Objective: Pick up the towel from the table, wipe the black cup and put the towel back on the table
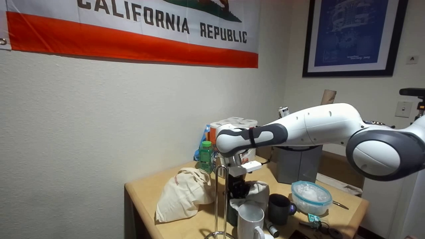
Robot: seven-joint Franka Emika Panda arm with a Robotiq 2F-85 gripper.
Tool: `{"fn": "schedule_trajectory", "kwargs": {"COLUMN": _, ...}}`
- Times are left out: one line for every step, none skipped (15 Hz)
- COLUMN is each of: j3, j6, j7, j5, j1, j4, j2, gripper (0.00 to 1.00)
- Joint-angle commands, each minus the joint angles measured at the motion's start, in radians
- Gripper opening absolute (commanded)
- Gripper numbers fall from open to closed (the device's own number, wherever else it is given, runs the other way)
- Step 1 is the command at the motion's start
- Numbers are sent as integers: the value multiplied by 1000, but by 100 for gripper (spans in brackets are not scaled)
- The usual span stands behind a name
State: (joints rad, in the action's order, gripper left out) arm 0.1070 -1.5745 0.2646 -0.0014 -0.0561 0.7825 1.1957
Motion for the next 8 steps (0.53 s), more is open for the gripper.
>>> {"fn": "schedule_trajectory", "kwargs": {"j3": -11, "j6": -91, "j7": 16, "j5": -9, "j1": -13, "j4": -3, "j2": 25, "gripper": 2}}
{"fn": "schedule_trajectory", "kwargs": {"j3": -5, "j6": -102, "j7": 9, "j5": -2, "j1": -8, "j4": -1, "j2": 22, "gripper": 2}}
{"fn": "schedule_trajectory", "kwargs": {"j3": -2, "j6": -103, "j7": 4, "j5": 3, "j1": -3, "j4": -2, "j2": 19, "gripper": 2}}
{"fn": "schedule_trajectory", "kwargs": {"j3": -1, "j6": -97, "j7": 2, "j5": 5, "j1": 0, "j4": -3, "j2": 16, "gripper": 2}}
{"fn": "schedule_trajectory", "kwargs": {"j3": -3, "j6": -85, "j7": 3, "j5": 3, "j1": 0, "j4": -4, "j2": 13, "gripper": 2}}
{"fn": "schedule_trajectory", "kwargs": {"j3": -4, "j6": -74, "j7": 3, "j5": 2, "j1": 0, "j4": -4, "j2": 8, "gripper": 2}}
{"fn": "schedule_trajectory", "kwargs": {"j3": -6, "j6": -63, "j7": 4, "j5": 0, "j1": -1, "j4": -5, "j2": 2, "gripper": 2}}
{"fn": "schedule_trajectory", "kwargs": {"j3": -5, "j6": -52, "j7": 0, "j5": -1, "j1": 0, "j4": -7, "j2": -5, "gripper": 2}}
